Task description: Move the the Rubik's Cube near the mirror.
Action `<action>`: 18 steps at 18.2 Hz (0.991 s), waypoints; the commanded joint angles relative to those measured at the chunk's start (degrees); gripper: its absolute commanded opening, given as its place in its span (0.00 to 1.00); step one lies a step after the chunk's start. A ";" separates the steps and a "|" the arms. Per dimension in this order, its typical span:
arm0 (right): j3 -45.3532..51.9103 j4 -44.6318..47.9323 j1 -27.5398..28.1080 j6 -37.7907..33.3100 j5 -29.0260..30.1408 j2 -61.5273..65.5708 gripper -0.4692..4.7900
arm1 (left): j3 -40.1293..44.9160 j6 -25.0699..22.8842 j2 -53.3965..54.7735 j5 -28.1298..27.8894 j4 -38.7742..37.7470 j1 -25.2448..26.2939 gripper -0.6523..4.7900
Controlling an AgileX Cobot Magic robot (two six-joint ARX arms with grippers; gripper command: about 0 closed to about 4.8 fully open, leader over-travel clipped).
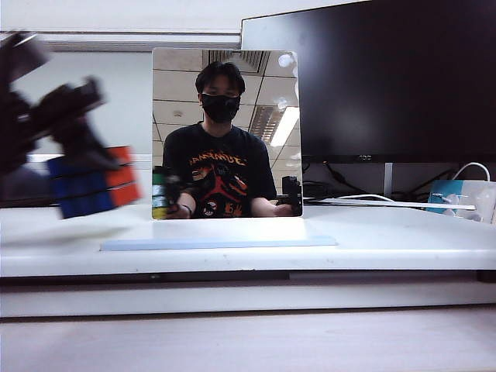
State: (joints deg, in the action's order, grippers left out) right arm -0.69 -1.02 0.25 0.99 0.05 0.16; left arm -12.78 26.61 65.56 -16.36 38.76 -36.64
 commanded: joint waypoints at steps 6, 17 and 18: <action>0.26 0.81 -0.02 0.04 0.13 -0.02 0.09 | -12.55 -1.16 7.23 -16.72 0.46 -16.00 0.11; 0.26 1.36 -0.07 -1.55 21.84 -0.02 0.09 | -23.28 6.88 21.79 -30.38 -11.17 -22.18 0.11; 0.26 1.44 -0.07 -2.12 27.74 -0.02 0.09 | -23.28 7.69 22.08 -30.36 -11.91 -22.18 0.11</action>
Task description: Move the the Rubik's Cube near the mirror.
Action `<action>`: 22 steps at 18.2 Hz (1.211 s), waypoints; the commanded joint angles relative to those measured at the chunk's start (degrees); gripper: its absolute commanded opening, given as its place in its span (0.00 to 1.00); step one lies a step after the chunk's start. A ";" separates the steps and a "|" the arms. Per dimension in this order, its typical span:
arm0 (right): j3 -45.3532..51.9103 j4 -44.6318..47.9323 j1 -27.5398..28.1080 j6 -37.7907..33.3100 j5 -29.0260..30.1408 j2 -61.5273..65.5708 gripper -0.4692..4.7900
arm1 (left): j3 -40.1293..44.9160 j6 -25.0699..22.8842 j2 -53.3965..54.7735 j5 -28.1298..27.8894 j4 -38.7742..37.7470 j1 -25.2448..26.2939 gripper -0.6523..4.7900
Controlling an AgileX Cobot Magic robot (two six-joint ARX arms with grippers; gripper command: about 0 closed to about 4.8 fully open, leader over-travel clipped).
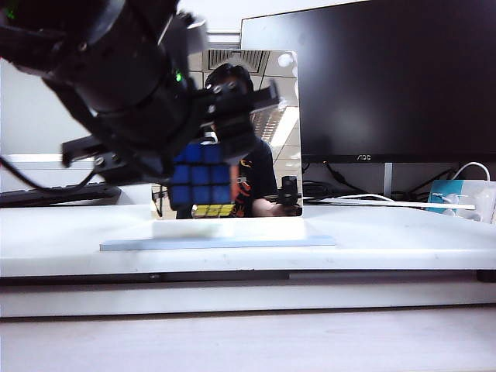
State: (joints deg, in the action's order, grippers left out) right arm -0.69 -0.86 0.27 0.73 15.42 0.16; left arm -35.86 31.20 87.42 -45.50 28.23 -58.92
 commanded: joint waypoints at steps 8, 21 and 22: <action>0.26 3.17 -0.09 -2.49 26.71 -0.02 0.09 | -0.24 7.30 4.50 1.84 -1.33 0.09 0.11; 0.26 3.91 -0.09 -2.47 24.15 -0.02 0.09 | -4.17 5.53 5.95 -2.47 -1.42 0.76 0.12; 0.26 4.22 -0.09 -2.47 24.15 -0.02 0.09 | -4.17 5.60 6.56 -0.92 -1.33 0.81 0.13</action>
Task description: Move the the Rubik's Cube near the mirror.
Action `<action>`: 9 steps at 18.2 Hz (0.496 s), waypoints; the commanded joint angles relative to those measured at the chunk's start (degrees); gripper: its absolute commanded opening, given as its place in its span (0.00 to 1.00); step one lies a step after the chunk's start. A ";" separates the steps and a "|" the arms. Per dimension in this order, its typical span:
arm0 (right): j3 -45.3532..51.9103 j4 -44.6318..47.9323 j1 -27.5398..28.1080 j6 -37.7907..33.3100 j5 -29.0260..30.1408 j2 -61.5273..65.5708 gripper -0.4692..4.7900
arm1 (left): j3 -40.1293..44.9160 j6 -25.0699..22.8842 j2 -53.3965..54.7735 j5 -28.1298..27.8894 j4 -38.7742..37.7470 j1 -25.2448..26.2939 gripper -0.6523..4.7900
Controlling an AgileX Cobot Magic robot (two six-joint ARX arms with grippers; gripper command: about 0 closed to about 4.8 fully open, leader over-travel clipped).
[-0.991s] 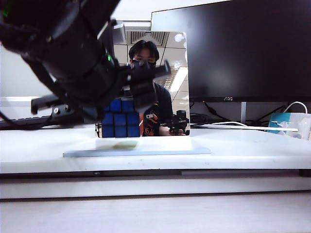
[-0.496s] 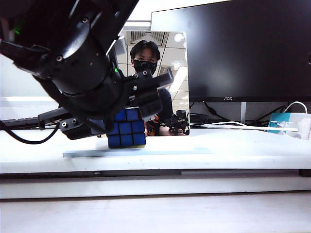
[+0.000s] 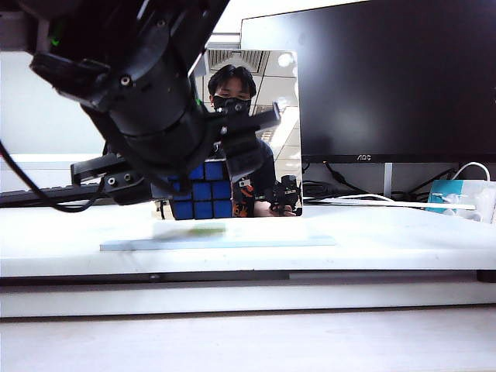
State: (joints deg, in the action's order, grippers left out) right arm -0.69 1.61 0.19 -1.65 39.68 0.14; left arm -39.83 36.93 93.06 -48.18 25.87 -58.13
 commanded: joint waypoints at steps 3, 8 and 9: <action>0.26 1.84 0.00 -0.09 -0.11 0.00 0.09 | -0.20 0.17 2.34 3.41 1.29 -0.07 0.42; 0.26 1.84 0.00 -0.09 -0.13 0.00 0.09 | -0.20 -2.82 2.32 2.05 6.10 -0.07 0.82; 0.26 1.84 0.00 -0.09 -0.13 0.00 0.09 | -0.20 -5.38 2.32 1.66 7.15 -0.07 0.92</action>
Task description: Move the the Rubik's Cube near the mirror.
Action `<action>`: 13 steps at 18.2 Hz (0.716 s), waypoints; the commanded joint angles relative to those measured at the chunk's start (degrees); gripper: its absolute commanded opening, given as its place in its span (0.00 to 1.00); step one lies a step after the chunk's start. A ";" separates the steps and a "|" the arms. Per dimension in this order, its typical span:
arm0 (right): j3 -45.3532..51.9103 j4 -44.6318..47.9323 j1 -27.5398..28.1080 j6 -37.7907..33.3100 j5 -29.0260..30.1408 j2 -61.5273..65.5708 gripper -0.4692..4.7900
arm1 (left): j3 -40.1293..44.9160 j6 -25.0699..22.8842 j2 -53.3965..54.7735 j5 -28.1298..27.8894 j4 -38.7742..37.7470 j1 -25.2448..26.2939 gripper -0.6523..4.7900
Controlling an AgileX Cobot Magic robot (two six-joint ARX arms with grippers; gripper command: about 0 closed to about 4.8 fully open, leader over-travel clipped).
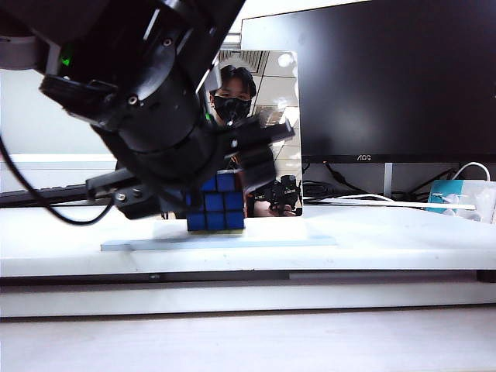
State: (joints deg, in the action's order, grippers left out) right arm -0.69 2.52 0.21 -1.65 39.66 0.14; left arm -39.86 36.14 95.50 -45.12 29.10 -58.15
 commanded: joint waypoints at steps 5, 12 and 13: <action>0.26 0.94 0.00 -0.09 -0.15 0.00 0.09 | -0.17 -10.73 -1.86 -2.73 5.97 -0.31 0.98; 0.26 0.96 0.02 -0.07 -1.99 0.00 0.09 | -0.17 -40.50 -20.28 -6.19 1.25 -1.86 0.12; 0.26 0.96 0.02 -0.04 -2.80 0.00 0.09 | -0.15 -43.30 -22.88 -3.78 -0.31 -1.81 0.11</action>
State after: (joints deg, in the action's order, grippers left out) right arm -0.69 2.63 0.23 -1.65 37.67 0.14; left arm -39.86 -2.39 74.17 -51.29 30.52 -59.99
